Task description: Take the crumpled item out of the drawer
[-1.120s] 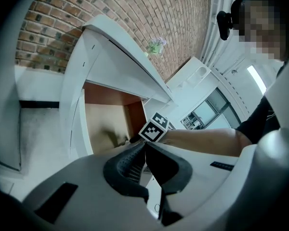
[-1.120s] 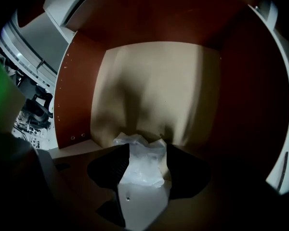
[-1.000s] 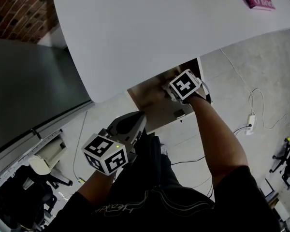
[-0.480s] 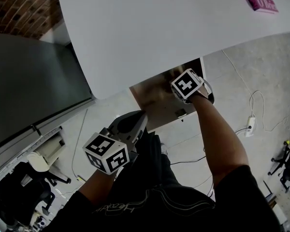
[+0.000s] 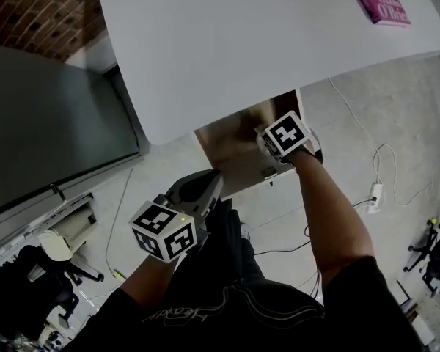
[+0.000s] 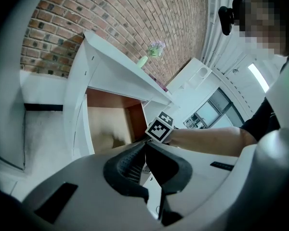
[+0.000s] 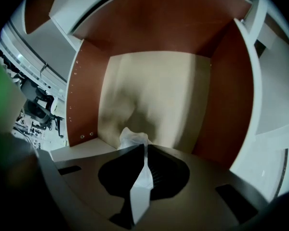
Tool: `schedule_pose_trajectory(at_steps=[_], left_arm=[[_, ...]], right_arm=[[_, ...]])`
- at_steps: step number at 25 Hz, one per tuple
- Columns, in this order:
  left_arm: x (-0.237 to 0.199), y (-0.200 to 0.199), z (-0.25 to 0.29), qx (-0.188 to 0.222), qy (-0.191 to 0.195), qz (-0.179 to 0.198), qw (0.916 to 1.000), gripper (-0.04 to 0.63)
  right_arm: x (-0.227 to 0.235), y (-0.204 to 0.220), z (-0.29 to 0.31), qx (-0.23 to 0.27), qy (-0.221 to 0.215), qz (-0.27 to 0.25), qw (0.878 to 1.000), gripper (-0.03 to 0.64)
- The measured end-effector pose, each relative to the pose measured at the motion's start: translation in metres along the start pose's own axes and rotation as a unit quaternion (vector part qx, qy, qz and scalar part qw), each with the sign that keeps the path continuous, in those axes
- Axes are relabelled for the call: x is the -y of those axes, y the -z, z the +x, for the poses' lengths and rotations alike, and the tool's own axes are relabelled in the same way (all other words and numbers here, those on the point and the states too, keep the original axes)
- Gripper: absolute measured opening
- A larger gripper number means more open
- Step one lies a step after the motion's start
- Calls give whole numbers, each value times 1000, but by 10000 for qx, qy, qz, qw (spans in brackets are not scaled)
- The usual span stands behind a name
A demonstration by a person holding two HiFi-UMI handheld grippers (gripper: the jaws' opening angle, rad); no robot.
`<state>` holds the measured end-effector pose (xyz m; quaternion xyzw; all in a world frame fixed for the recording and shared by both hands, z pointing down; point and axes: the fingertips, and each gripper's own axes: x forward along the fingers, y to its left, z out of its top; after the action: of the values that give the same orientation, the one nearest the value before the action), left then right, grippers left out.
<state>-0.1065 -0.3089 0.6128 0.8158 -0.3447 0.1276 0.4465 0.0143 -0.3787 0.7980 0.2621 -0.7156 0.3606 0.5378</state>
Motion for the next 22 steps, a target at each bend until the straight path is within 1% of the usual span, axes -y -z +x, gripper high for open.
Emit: schedule_pose_trajectory(at_steps=[4,7,9,13,18,22], left_arm=[[17,-6,-7,82,7,42,10000,23],[33,-11,-16,129,16,159,9998,23],[44,-14,-24,178,1,239,9996,23],[76,-23,-45,342,46,378,9987,23],[128,-27,-72,422,168,692,9966,23],[175,-32,-99,525,259,941,9938,23]], right_arm=[[-2,-1,-29,214,156,3,9996,54],[-10,-8,-58,618,165,-46,9979,54],[-18,-10,-83,925,175,27,9956,54],[-38,-4,-138,1514,113,323,9879,52],[-65,12,-217,2104,203,262,9771,52],[-91,32,-281,2601,213,253,9650,52]])
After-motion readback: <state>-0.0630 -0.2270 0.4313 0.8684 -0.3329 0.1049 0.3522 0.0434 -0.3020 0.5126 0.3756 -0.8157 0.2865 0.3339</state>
